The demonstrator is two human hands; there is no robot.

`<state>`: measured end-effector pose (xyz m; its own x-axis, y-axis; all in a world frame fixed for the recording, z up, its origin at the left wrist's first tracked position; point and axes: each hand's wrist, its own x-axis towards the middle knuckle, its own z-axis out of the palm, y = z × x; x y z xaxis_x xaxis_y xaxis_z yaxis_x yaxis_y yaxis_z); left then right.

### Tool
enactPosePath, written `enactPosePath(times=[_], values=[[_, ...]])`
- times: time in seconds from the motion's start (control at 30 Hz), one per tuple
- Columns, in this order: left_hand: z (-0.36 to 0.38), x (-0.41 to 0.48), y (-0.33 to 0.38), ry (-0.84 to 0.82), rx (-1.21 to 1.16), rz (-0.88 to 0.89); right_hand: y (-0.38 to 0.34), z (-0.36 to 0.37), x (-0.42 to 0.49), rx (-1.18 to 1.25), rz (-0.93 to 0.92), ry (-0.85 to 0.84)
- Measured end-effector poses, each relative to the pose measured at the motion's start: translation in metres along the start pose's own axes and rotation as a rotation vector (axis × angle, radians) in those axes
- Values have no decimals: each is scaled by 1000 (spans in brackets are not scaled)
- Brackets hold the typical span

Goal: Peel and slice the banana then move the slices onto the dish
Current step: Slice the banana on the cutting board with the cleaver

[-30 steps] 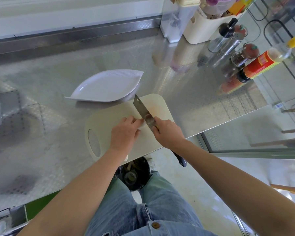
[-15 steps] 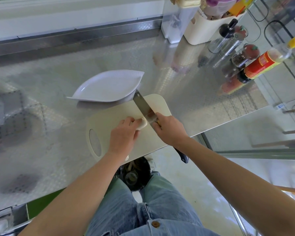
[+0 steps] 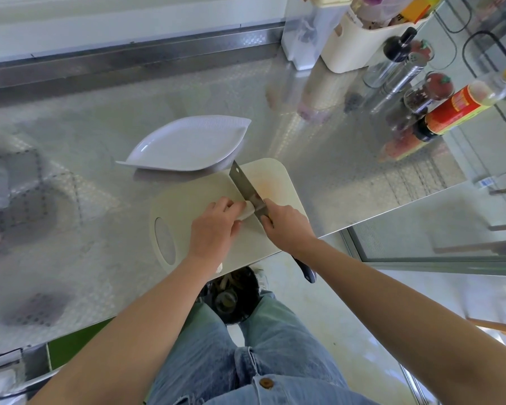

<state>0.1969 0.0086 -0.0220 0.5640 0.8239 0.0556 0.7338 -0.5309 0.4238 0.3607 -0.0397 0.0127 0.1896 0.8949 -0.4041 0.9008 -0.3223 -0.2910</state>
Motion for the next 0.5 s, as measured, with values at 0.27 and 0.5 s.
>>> enactPosePath(times=[0.27, 0.5], values=[[-1, 0, 0, 0, 14, 20, 1, -16, -5, 60, -37, 89], [-3, 0, 0, 12, 5, 31, -1, -20, -7, 38, -41, 51]])
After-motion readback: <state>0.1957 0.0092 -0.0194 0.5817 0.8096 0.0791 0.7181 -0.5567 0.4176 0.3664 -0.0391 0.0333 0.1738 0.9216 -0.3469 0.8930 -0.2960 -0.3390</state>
